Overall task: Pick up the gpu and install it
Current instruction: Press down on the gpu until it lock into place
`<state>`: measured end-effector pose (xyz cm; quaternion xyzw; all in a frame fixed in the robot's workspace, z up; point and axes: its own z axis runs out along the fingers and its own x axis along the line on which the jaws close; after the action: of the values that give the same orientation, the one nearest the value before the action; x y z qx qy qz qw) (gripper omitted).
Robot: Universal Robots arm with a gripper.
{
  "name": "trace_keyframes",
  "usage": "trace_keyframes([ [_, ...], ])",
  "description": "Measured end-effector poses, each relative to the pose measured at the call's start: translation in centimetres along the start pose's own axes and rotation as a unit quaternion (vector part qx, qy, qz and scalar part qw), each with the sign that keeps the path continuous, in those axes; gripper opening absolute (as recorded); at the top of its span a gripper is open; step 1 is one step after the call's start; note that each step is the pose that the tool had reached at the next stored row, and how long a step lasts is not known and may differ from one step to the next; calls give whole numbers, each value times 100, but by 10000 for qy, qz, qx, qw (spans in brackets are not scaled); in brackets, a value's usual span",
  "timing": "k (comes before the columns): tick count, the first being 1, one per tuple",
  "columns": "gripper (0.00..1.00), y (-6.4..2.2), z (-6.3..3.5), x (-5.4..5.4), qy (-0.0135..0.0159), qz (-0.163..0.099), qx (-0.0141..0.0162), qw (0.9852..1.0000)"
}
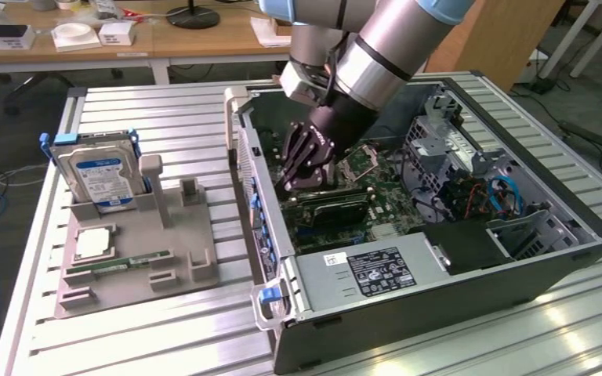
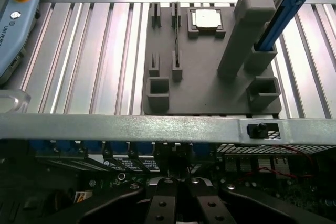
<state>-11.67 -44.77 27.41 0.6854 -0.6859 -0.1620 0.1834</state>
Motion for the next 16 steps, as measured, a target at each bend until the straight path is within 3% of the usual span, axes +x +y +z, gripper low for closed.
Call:
trace_keyframes([
  [4, 10, -11, 19, 2, 3, -2, -23, 10000],
  [12, 10, -31, 32, 4, -5, -4, -23, 10000],
  [16, 10, -84, 0, 5, -1, -4, -41, 10000],
])
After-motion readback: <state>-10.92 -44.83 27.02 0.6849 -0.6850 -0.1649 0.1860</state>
